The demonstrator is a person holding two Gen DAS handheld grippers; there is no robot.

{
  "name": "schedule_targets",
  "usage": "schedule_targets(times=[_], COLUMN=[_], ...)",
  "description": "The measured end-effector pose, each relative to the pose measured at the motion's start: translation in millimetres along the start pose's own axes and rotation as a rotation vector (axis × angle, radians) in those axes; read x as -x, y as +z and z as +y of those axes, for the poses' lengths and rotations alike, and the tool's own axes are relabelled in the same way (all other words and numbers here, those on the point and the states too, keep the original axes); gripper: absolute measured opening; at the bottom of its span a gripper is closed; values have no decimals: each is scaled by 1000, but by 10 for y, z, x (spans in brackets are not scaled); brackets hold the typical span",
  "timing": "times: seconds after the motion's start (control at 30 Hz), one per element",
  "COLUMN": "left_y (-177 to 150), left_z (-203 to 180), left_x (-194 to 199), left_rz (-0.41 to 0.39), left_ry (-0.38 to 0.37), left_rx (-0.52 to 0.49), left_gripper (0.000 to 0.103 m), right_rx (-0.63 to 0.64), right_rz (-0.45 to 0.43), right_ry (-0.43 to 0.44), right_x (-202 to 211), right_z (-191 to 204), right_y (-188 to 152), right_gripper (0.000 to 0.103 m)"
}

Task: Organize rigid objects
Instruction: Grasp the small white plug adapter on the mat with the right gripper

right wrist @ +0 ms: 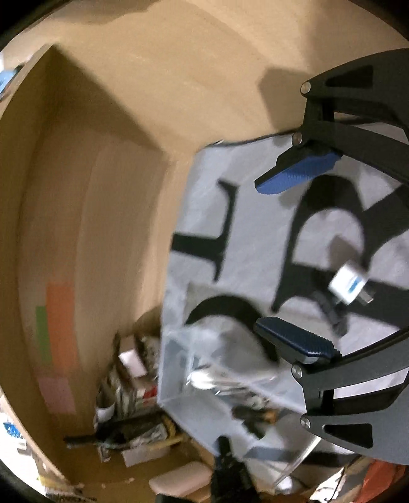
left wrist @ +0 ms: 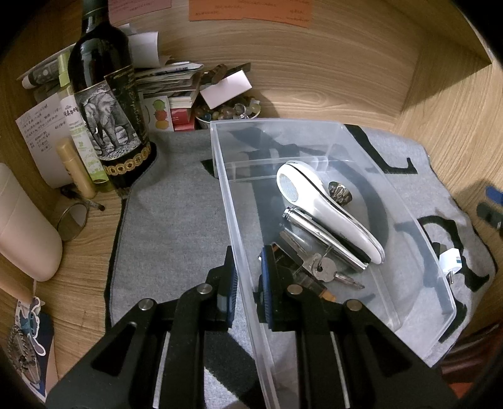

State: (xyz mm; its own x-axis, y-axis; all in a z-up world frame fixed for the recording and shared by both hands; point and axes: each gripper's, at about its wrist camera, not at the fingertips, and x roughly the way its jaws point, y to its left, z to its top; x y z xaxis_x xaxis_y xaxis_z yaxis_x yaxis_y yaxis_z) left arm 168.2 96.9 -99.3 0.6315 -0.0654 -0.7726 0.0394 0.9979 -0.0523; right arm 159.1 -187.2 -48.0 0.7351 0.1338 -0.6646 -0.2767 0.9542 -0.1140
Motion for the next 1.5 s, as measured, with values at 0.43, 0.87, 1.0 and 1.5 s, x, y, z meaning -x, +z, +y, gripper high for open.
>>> schedule_targets(times=[0.43, 0.87, 1.0, 1.5], left_y=[-2, -5, 0, 16], left_z=[-30, -28, -35, -59], left_x=[-6, -7, -3, -4], left_rz=[-1, -1, 0, -2], left_ry=[2, 1, 2, -4], left_rx=[-10, -8, -8, -3], left_gripper=[13, 13, 13, 13], right_rx=[-150, -173, -173, -3], right_rz=[155, 175, 144, -37], right_ry=[66, 101, 89, 153], right_x=[-356, -423, -333, -157], right_z=[-12, -32, -72, 337], right_y=[-692, -715, -628, 42], right_gripper=[67, 43, 43, 43])
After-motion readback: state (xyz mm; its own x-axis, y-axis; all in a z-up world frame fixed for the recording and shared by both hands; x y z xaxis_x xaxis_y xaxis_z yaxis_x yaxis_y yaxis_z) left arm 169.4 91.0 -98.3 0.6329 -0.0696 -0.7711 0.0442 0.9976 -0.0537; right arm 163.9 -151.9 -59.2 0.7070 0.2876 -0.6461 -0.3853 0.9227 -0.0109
